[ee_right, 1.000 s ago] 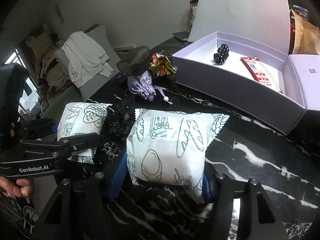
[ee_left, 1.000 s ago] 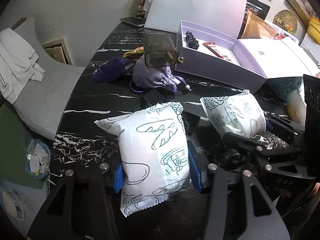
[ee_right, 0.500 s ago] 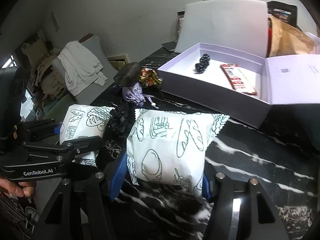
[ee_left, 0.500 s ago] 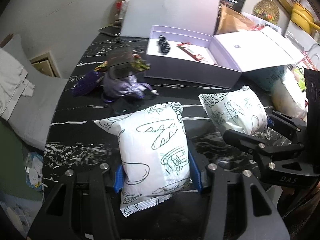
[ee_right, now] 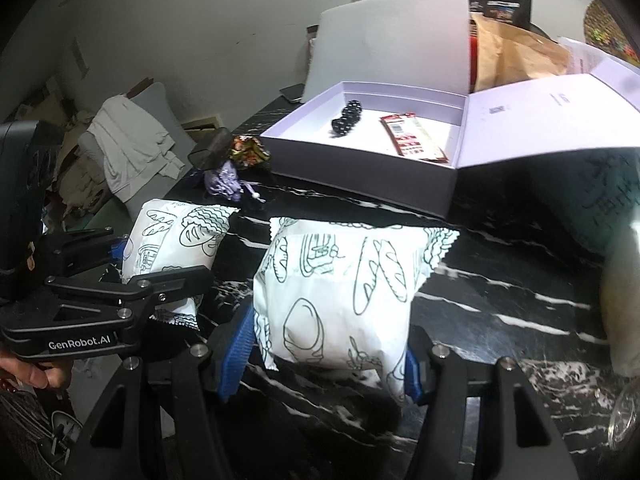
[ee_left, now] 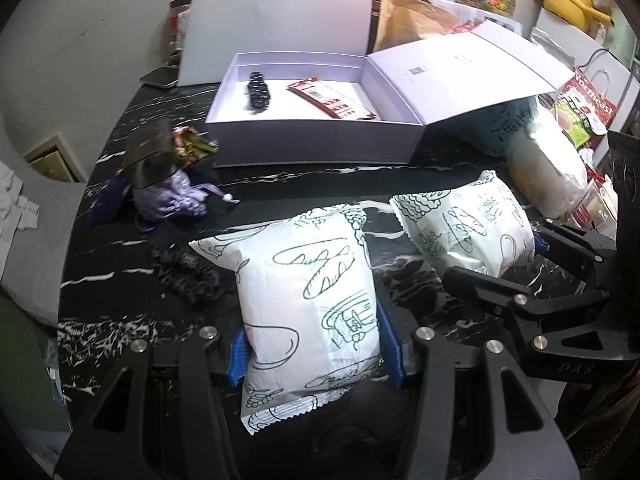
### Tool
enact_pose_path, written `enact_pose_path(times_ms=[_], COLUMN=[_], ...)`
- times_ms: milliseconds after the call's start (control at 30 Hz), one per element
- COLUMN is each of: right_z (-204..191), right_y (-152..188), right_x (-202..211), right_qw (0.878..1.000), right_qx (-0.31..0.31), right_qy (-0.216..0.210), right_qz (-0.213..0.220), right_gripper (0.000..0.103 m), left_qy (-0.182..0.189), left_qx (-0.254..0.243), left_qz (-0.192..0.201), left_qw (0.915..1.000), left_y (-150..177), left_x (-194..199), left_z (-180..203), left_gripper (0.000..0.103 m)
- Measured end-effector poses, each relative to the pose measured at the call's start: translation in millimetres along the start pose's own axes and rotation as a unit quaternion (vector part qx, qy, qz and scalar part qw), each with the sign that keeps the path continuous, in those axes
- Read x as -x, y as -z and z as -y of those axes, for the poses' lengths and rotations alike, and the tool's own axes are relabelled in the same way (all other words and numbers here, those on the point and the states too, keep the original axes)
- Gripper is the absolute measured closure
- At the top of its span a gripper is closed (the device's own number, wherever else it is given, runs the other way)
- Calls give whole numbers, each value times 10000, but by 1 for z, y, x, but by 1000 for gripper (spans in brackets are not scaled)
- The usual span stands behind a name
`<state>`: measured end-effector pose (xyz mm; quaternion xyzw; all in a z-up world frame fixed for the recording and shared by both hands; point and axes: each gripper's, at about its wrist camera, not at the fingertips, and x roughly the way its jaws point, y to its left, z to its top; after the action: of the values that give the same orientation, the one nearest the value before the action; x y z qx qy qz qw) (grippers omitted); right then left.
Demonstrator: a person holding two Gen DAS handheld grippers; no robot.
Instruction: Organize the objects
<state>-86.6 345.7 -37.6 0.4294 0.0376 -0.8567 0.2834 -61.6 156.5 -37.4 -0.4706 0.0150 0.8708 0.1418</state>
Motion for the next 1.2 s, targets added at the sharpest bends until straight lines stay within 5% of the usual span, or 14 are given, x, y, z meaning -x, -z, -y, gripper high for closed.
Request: enact_pose_path(times_ms=[333, 1200], right_z=[14, 43], right_y=[-18, -136], right_x=[6, -29], right_qw=[9997, 9987], right_qx=[-58, 263], right_qy=[225, 330], right_qz=[100, 293], right_gripper=[40, 40], left_qy=[-75, -298], left_qx=[-217, -550], left_qz=[51, 286], left_qw=[9997, 9976], left_y=[-35, -179], left_x=[-8, -42], left_z=[3, -24], left_gripper=[52, 52])
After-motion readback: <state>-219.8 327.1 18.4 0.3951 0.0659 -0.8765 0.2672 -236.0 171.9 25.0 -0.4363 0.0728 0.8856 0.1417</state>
